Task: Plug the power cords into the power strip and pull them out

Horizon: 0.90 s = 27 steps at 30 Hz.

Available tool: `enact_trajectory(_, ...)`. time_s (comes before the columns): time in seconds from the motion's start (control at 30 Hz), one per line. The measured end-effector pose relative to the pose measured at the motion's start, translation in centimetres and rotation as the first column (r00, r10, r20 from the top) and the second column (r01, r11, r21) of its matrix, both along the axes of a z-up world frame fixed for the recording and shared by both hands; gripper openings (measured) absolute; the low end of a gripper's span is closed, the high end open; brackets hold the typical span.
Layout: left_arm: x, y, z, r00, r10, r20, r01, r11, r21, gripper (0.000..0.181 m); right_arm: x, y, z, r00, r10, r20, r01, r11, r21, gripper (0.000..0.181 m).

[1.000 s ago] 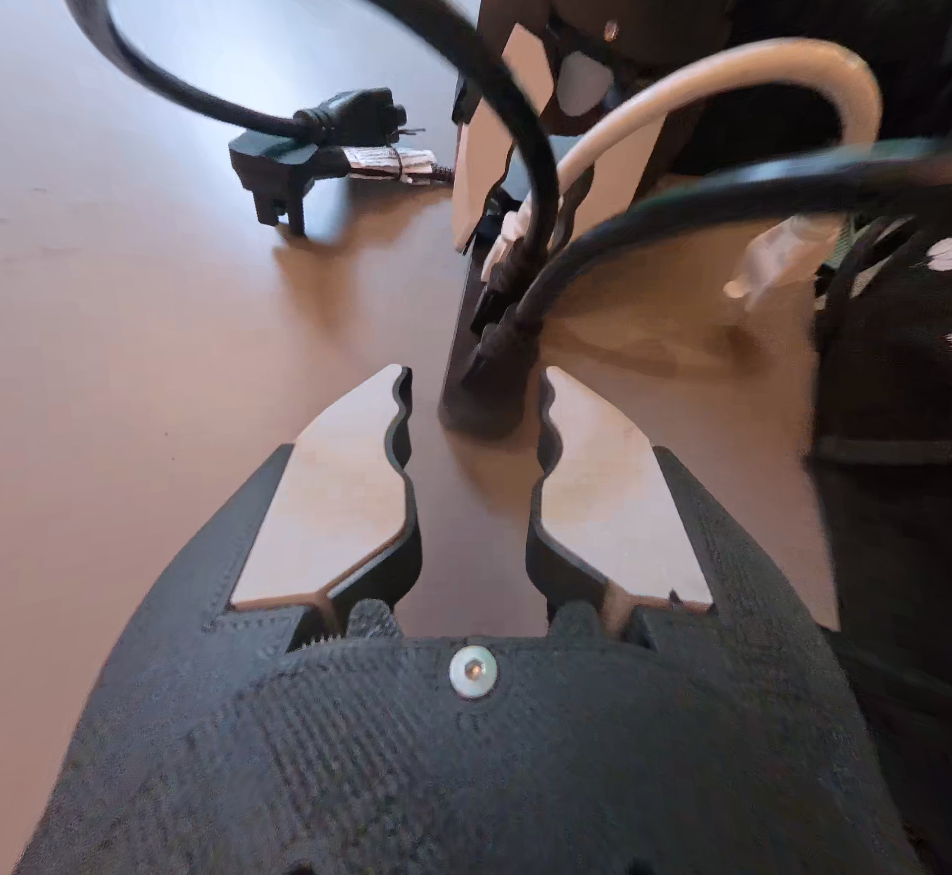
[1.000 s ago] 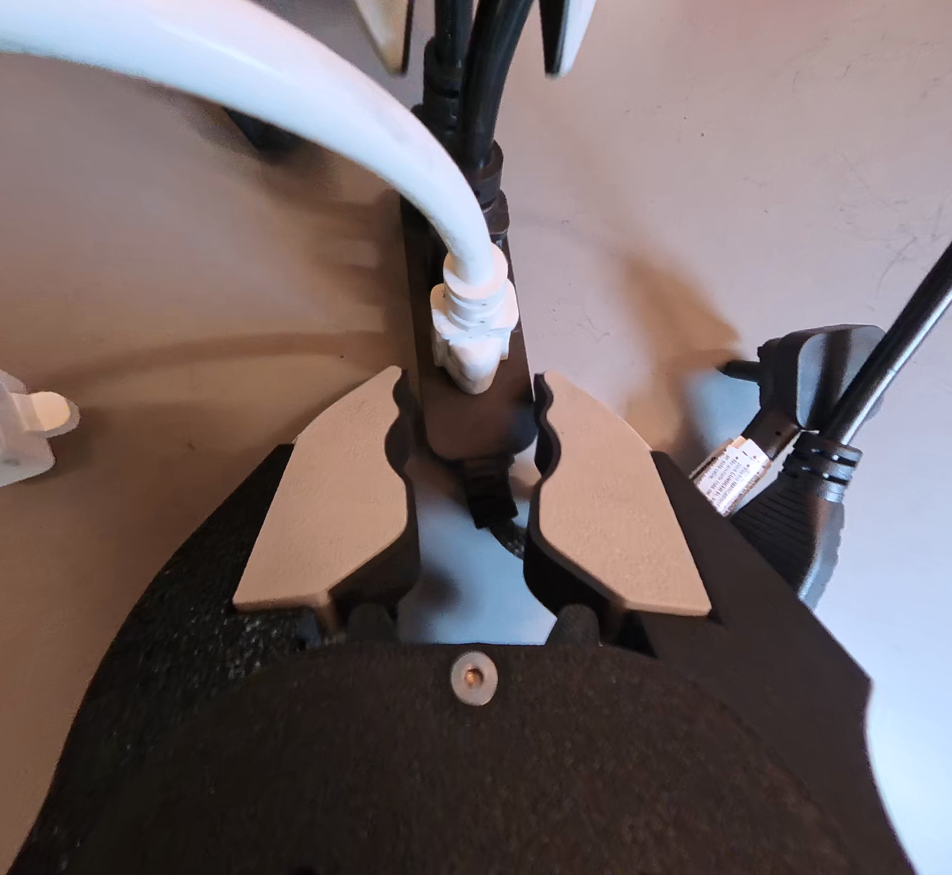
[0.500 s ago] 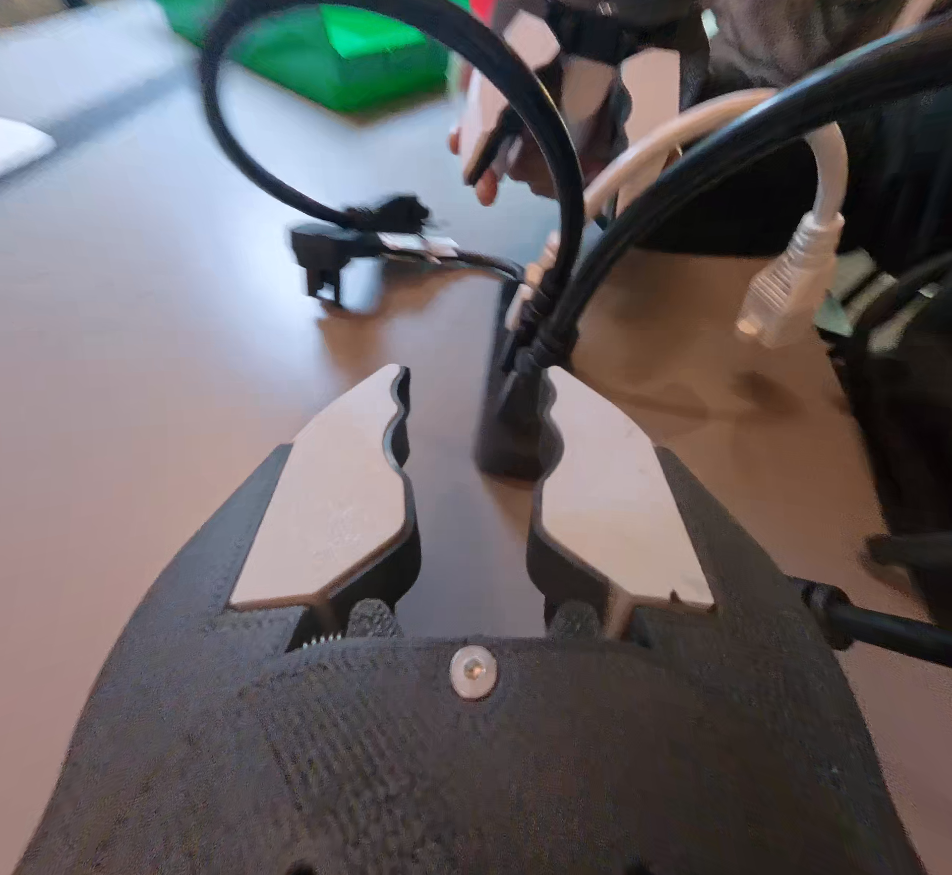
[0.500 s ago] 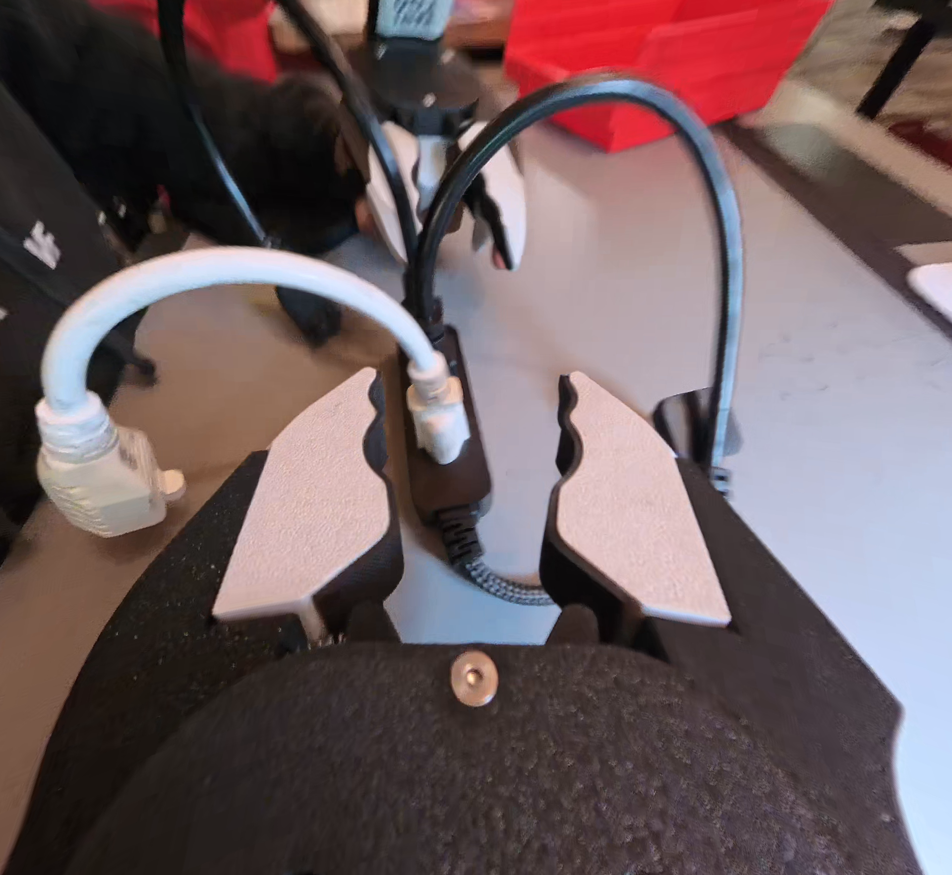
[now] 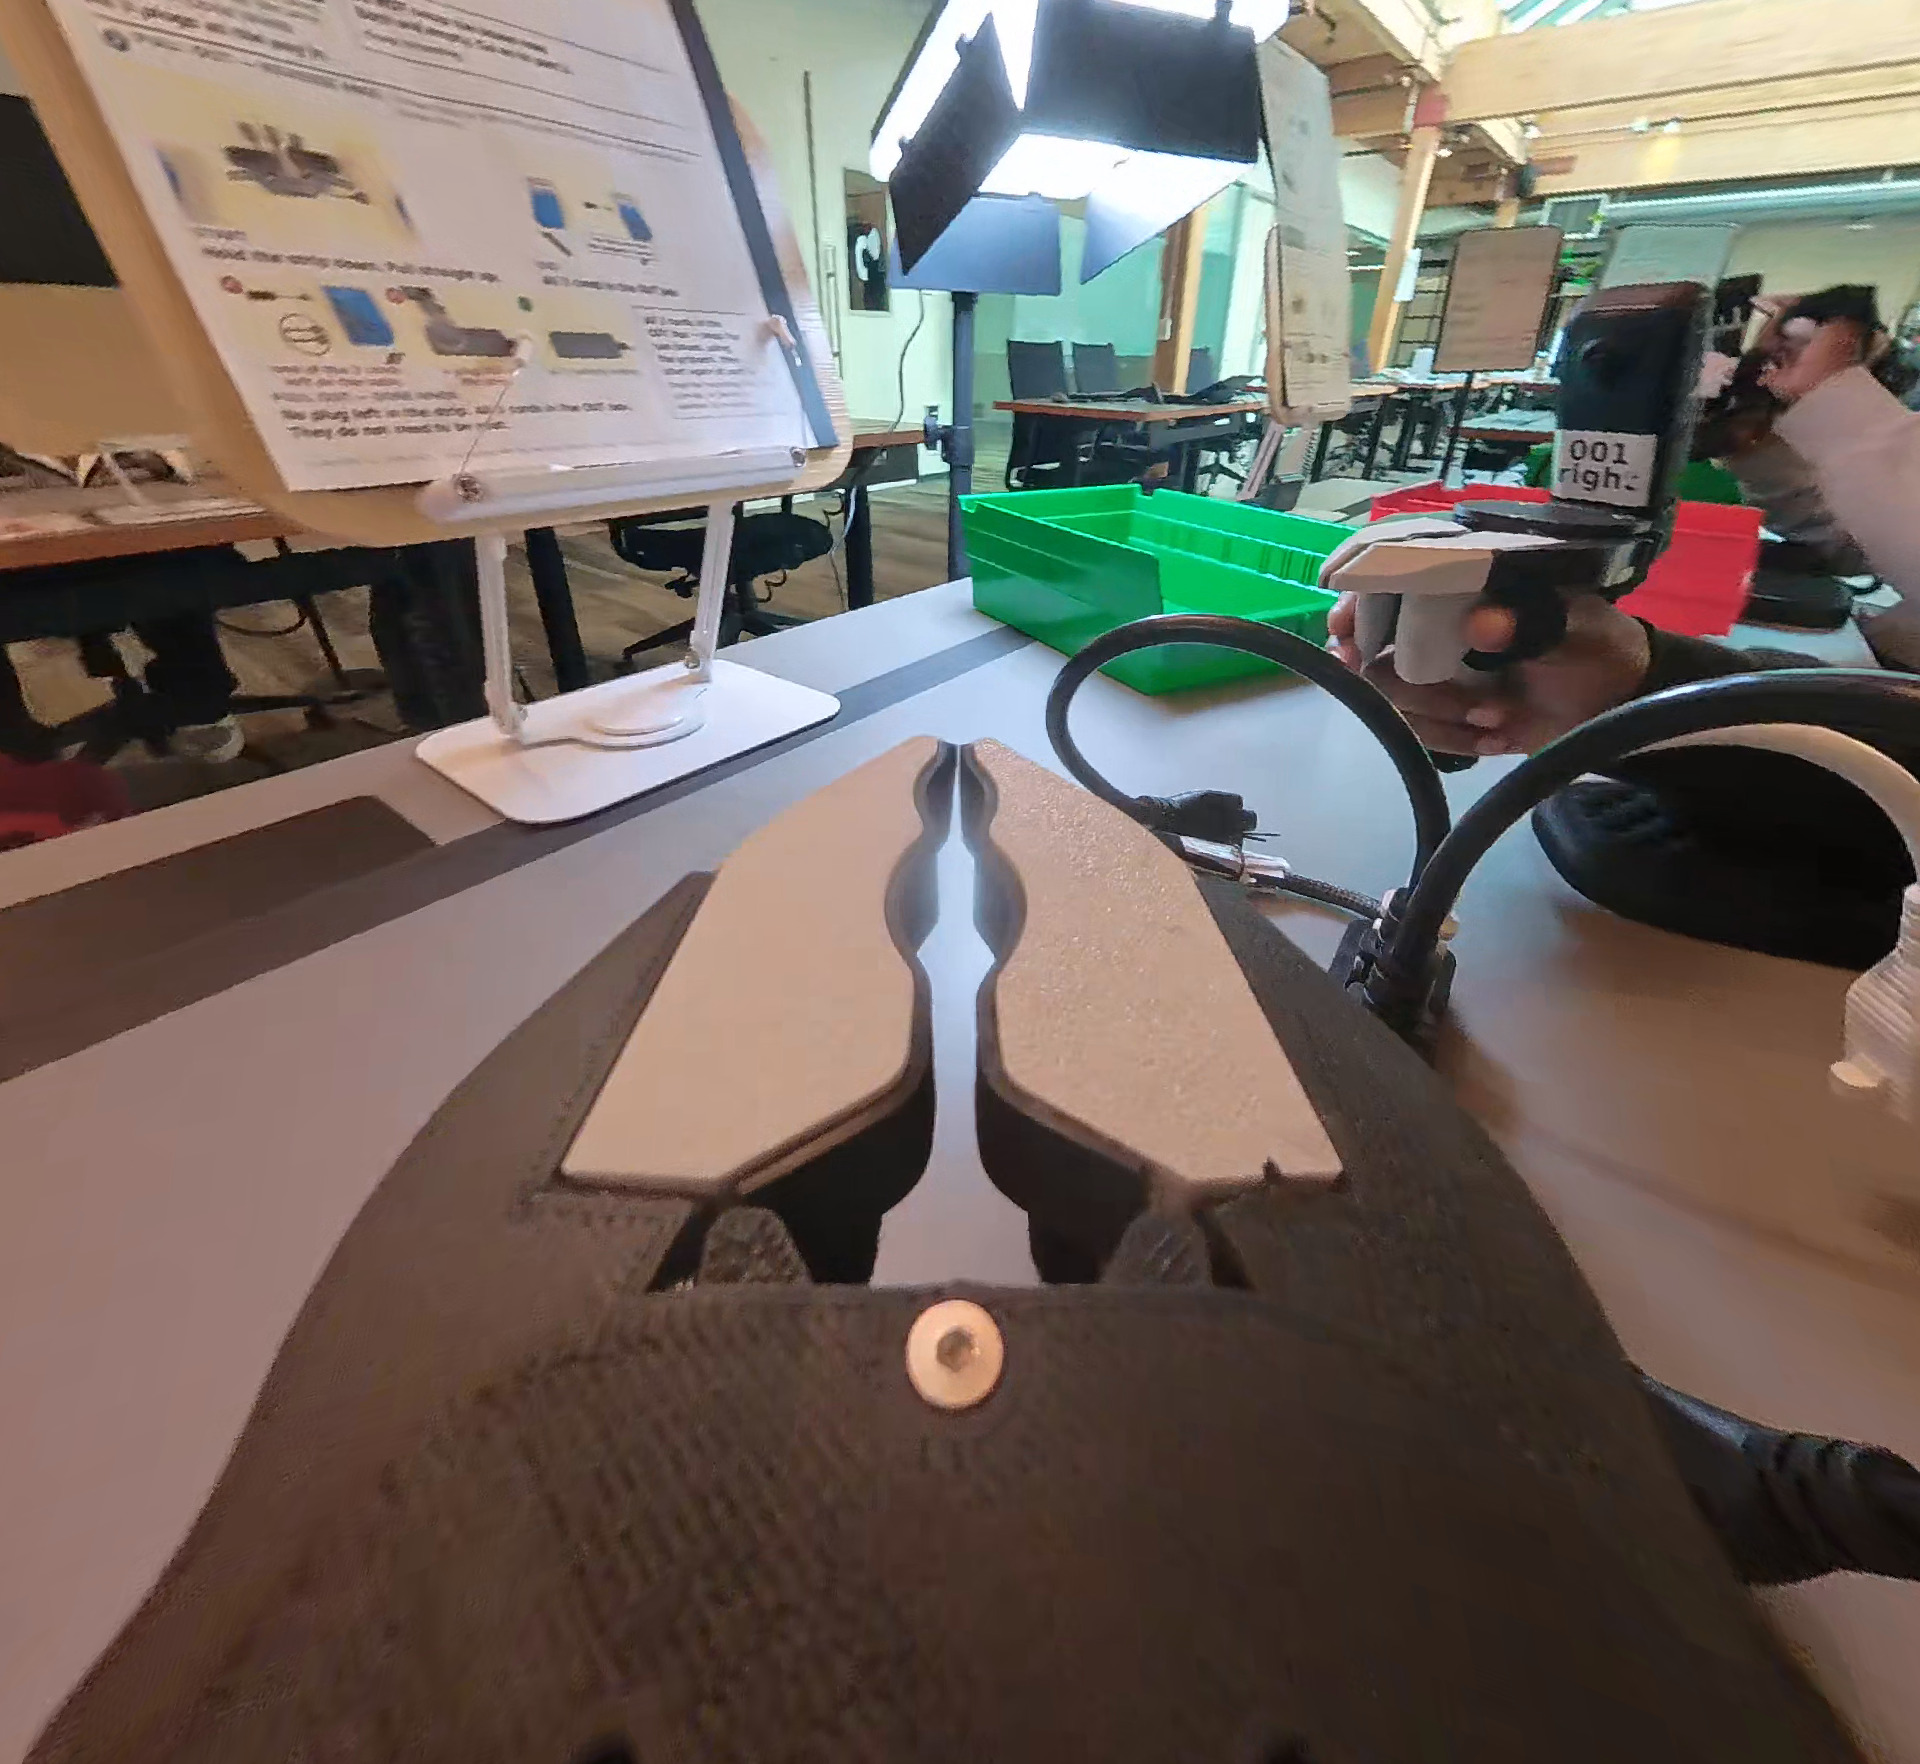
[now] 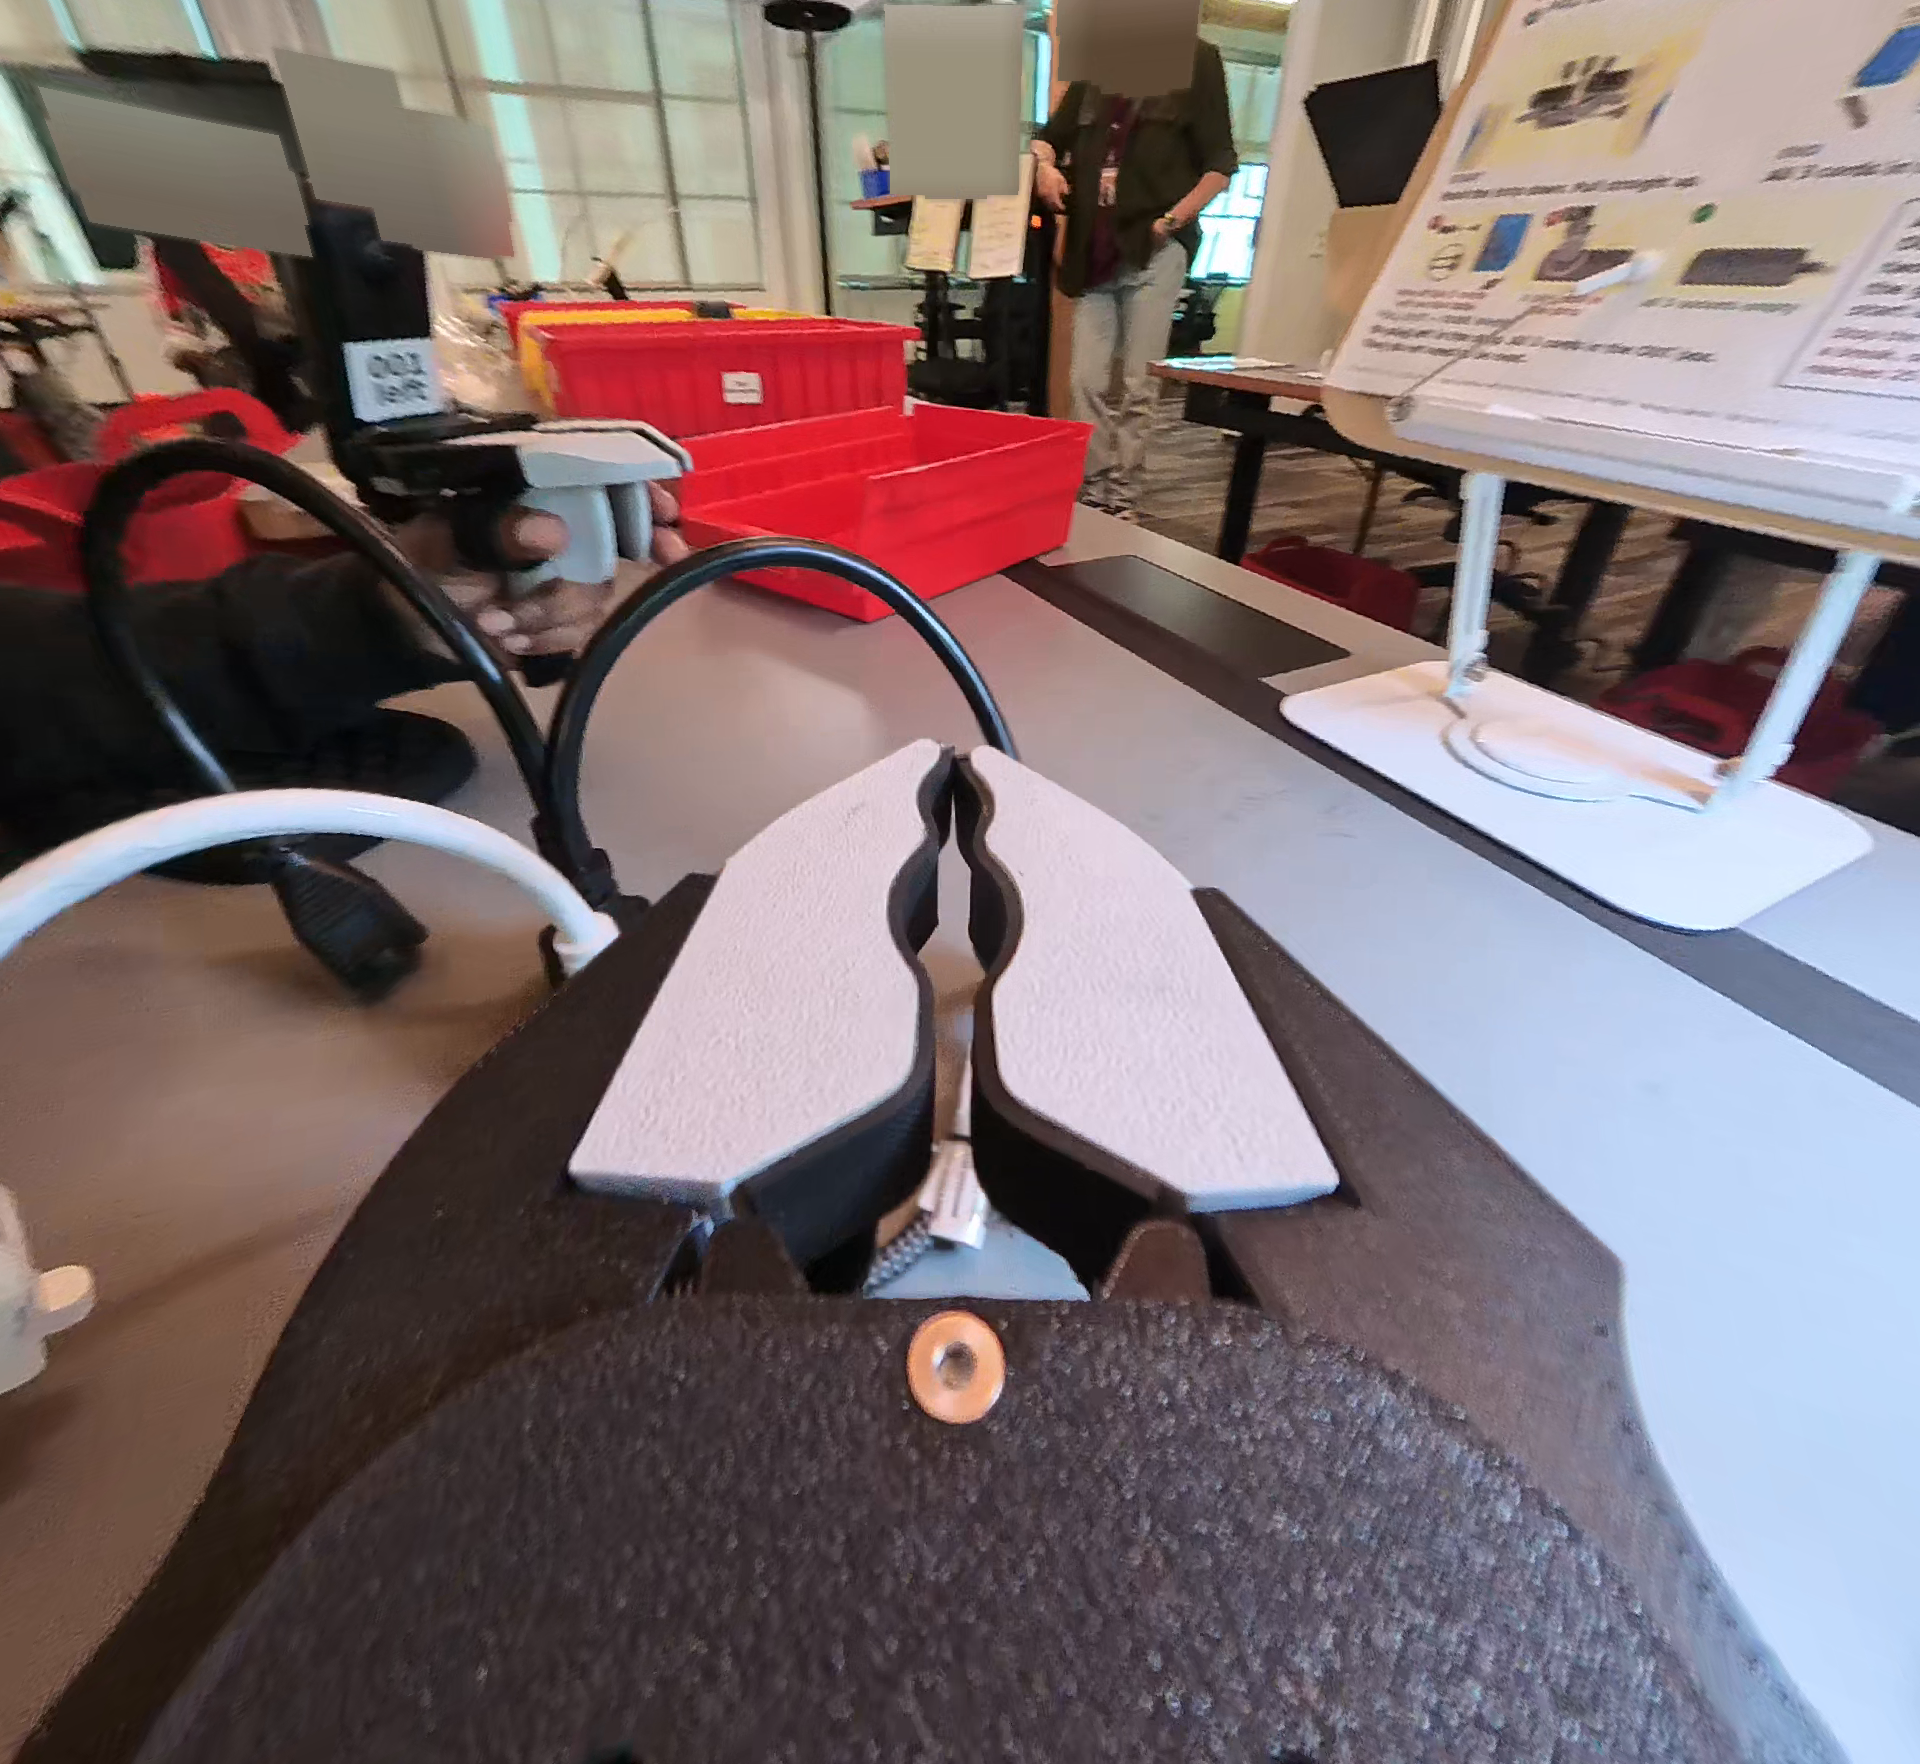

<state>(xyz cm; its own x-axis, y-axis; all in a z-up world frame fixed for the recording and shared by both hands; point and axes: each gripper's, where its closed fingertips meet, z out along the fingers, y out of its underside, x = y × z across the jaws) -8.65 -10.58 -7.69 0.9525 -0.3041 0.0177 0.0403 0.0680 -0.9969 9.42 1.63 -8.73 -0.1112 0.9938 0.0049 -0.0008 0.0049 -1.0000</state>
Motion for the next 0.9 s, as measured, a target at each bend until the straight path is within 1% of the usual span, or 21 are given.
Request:
enact_trajectory(0.07, -0.7, -0.7, 0.4, 0.999, 0.038, 0.026, -0.038, 0.999, -0.007, 0.012, 0.6, 0.5, 0.6, 0.998, -0.061, 0.008, 0.061, 0.998, 0.032, 0.0)
enact_trajectory(0.13, -0.9, -1.8, 0.7, 0.998, 0.057, 0.021, -0.057, 0.998, -0.037, 0.024, 1.6, 0.0, 0.7, 0.995, -0.074, 0.061, 0.072, 0.997, 0.032, 0.001)
enact_trajectory(0.23, -0.2, -4.3, 0.1, 0.999, 0.04, 0.03, -0.036, 0.993, -0.114, 0.038, 4.1, -2.2, -0.5, 0.975, -0.078, 0.208, 0.074, 0.997, 0.027, 0.029)
enact_trajectory(0.3, 0.2, -6.4, -1.1, 0.999, 0.048, -0.008, -0.048, 0.984, -0.172, 0.042, 6.2, -3.8, -1.9, 0.947, -0.119, 0.3, 0.103, 0.992, 0.07, 0.049)
enact_trajectory(0.37, 0.9, -8.6, -2.1, 0.998, 0.055, -0.027, -0.059, 0.979, -0.197, 0.043, 8.4, -5.4, -3.1, 0.925, -0.153, 0.349, 0.127, 0.987, 0.098, 0.059)
enact_trajectory(0.4, 1.3, -9.7, -2.6, 0.998, 0.055, -0.018, -0.057, 0.976, -0.208, 0.045, 9.4, -6.3, -3.5, 0.917, -0.162, 0.364, 0.138, 0.986, 0.091, 0.06)
enact_trajectory(0.5, 2.9, -12.8, -3.4, 0.998, 0.06, 0.01, -0.056, 0.975, -0.216, 0.048, 11.9, -8.8, -4.4, 0.921, -0.174, 0.35, 0.172, 0.984, 0.039, 0.063)
enact_trajectory(0.57, 3.9, -14.4, -3.8, 0.996, 0.086, -0.011, -0.086, 0.974, -0.209, 0.051, 13.2, -9.7, -5.2, 0.912, -0.218, 0.348, 0.216, 0.975, 0.045, 0.068)
enact_trajectory(0.63, 4.5, -15.0, -4.1, 0.993, 0.104, -0.055, -0.113, 0.973, -0.2, 0.051, 13.7, -10.2, -5.9, 0.909, -0.227, 0.35, 0.227, 0.973, 0.04, 0.069)
enact_trajectory(0.7, 4.9, -14.8, -4.5, 0.991, 0.099, -0.094, -0.117, 0.971, -0.211, 0.051, 13.5, -10.3, -6.2, 0.908, -0.22, 0.357, 0.221, 0.975, 0.039, 0.067)
enact_trajectory(0.8, 4.9, -14.2, -4.7, 0.992, 0.103, -0.074, -0.117, 0.971, -0.207, 0.045, 13.2, -10.5, -6.0, 0.921, -0.206, 0.331, 0.207, 0.978, 0.031, 0.062)
enact_trajectory(0.9, 4.7, -13.6, -5.3, 0.991, 0.109, -0.074, -0.123, 0.966, -0.226, 0.043, 13.4, -10.0, -6.6, 0.916, -0.217, 0.338, 0.219, 0.975, 0.035, 0.064)
